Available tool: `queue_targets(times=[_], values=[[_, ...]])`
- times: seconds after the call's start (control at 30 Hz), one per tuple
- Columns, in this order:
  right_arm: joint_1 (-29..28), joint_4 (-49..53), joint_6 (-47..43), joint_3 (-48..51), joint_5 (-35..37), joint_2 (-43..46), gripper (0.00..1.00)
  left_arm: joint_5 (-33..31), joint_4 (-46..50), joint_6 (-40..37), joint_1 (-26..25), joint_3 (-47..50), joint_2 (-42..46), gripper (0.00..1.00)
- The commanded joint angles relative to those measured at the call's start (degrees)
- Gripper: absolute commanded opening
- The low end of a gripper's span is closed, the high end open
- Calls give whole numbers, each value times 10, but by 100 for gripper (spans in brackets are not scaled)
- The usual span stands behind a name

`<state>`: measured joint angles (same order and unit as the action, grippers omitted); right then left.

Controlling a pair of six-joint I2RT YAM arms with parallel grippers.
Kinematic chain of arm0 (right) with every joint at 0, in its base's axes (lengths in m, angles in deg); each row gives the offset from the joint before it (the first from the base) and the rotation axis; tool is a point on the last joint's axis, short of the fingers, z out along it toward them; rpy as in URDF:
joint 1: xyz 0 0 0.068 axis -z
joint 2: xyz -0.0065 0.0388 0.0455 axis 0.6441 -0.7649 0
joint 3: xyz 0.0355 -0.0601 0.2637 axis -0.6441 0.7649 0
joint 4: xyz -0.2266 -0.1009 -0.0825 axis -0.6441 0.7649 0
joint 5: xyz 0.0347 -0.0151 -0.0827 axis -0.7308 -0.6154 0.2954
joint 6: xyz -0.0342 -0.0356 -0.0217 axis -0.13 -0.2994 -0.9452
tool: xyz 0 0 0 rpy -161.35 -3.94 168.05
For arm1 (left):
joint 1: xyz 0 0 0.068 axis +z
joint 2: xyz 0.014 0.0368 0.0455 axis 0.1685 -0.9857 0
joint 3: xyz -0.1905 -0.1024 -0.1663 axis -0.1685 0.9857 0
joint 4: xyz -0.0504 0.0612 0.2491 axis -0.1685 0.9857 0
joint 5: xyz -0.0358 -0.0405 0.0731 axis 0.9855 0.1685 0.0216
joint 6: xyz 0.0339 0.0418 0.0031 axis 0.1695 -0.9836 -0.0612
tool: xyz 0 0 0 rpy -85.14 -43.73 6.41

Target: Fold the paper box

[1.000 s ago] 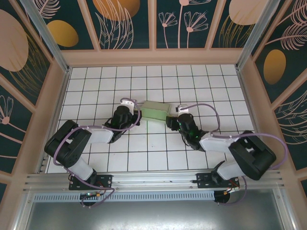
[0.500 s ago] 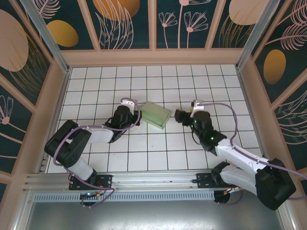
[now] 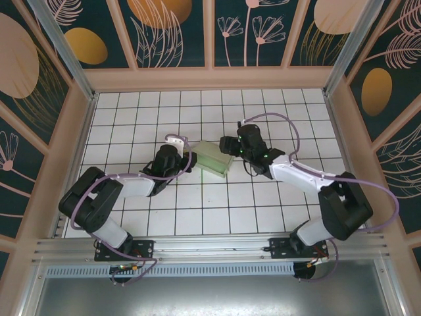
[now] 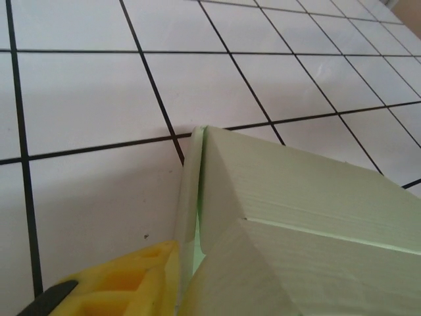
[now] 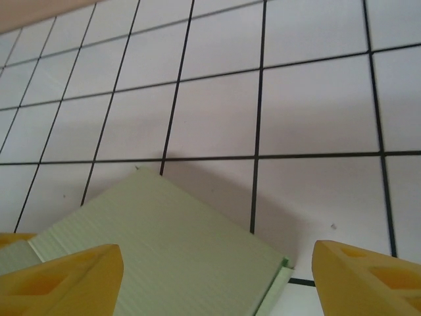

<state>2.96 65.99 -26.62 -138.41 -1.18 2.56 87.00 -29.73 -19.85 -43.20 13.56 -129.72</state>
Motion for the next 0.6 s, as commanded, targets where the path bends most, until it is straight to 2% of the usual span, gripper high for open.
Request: queue_targets(times=[0.0,0.23,0.4,0.5,0.57], values=[[-12,22,-2,-30,-12,-25,76,-5,4,-1,1,12,29,35],[-18,30,3,-35,-3,-73,77,7,27,-5,1,44,78,58],[-20,19,5,-25,-2,-89,77,15,41,-6,0,79,114,63],[-21,-5,2,-3,9,-90,77,12,25,-1,0,128,172,63],[-21,-16,-1,8,12,-91,77,-5,47,-5,1,141,215,65]])
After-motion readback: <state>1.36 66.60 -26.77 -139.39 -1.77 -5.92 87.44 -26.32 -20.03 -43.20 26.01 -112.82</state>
